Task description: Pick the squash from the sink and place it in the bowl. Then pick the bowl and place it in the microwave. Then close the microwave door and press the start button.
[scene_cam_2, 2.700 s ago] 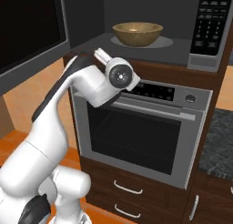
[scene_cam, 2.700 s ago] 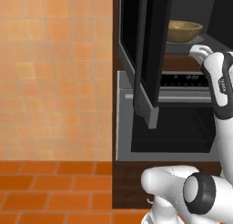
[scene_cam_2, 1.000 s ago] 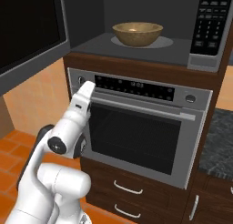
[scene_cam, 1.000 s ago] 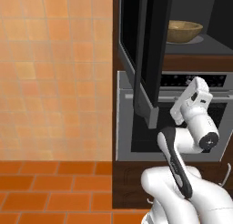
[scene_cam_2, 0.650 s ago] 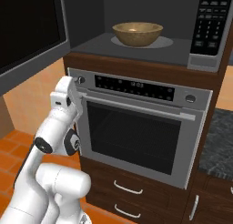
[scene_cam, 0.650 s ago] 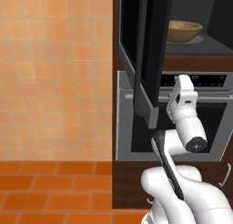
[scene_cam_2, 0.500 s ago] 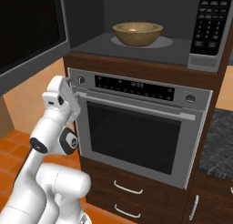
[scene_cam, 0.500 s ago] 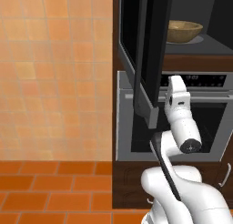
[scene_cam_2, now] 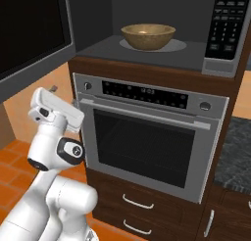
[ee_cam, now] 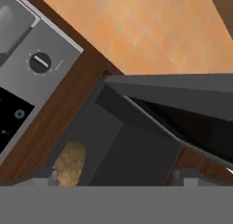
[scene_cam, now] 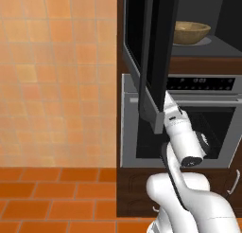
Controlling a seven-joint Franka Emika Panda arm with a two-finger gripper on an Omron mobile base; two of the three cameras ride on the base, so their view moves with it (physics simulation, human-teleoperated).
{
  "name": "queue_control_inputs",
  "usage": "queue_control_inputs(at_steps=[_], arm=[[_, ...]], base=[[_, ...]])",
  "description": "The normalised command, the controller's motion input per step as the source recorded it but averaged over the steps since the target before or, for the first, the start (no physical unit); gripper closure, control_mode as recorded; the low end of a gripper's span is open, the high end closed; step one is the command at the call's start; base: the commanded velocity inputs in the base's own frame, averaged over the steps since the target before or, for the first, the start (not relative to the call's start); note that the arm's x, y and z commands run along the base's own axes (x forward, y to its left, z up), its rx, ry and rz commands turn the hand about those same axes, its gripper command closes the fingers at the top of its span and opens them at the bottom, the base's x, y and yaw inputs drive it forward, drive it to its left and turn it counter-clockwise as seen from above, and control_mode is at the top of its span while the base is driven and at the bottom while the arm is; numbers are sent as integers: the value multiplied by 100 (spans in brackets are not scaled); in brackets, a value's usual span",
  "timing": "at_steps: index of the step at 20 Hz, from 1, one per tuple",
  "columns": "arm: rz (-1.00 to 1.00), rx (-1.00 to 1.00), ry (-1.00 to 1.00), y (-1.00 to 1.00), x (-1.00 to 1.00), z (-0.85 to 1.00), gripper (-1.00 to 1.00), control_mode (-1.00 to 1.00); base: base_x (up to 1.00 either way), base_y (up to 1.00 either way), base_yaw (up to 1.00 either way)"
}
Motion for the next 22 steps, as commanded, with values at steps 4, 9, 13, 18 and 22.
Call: queue_control_inputs(at_steps=[4, 9, 13, 18, 22], arm=[[-12, -28, -1, 63, 0, -89, -100, -100], [-5, -10, 0, 72, 6, -78, -100, -100], [0, 0, -6, 100, 4, -29, -100, -100], [0, -1, -14, 100, 0, -15, -100, -100], [-9, 0, -19, 100, -10, -6, -100, -100]], base=[[0, 0, 0], [0, 0, 0], [0, 0, 0], [0, 0, 0], [0, 0, 0]])
